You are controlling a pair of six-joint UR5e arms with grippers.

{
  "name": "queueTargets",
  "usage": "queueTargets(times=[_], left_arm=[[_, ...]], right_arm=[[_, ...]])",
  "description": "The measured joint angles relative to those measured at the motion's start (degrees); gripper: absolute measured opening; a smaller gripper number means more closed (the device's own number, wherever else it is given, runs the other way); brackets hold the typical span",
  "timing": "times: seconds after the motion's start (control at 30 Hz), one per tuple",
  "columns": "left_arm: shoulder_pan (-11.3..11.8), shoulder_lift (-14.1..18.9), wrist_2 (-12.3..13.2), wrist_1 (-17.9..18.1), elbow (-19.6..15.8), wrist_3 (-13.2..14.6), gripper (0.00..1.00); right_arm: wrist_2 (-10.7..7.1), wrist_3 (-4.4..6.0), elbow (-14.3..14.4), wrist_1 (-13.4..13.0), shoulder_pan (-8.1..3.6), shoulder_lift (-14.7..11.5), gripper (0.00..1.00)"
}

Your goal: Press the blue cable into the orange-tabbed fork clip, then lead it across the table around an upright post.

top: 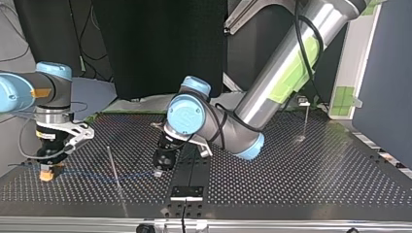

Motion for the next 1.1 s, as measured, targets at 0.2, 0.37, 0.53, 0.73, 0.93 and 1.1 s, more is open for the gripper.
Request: queueTargets(times=[0.2,0.37,0.53,0.73,0.93,1.1], left_arm=[[-0.4,-1.2,0.4,0.2,0.1,-0.7,0.0],[-0.7,-2.0,0.5,0.3,0.1,-0.8,0.0],[-0.8,-2.5,0.5,0.4,0.1,-0.9,0.0],[-1.1,-4.4,0.4,0.5,0.1,-0.9,0.0],[-1.3,-6.1,0.0,0.6,0.2,-0.9,0.0],[-1.3,-6.4,-0.1,0.6,0.2,-0.9,0.0]], right_arm=[[-0.37,0.38,0.4,0.0,-0.47,0.7,0.0],[-0.53,0.66,0.7,0.0,-0.59,2.2,0.0],[-0.53,0.84,0.9,-0.1,-0.63,3.7,0.0],[-0.37,1.17,2.1,-0.3,-0.63,5.3,0.0],[-0.47,1.43,2.5,-0.3,-0.38,7.2,0.0],[-0.45,1.5,3.0,-0.4,-0.3,8.4,0.0]])
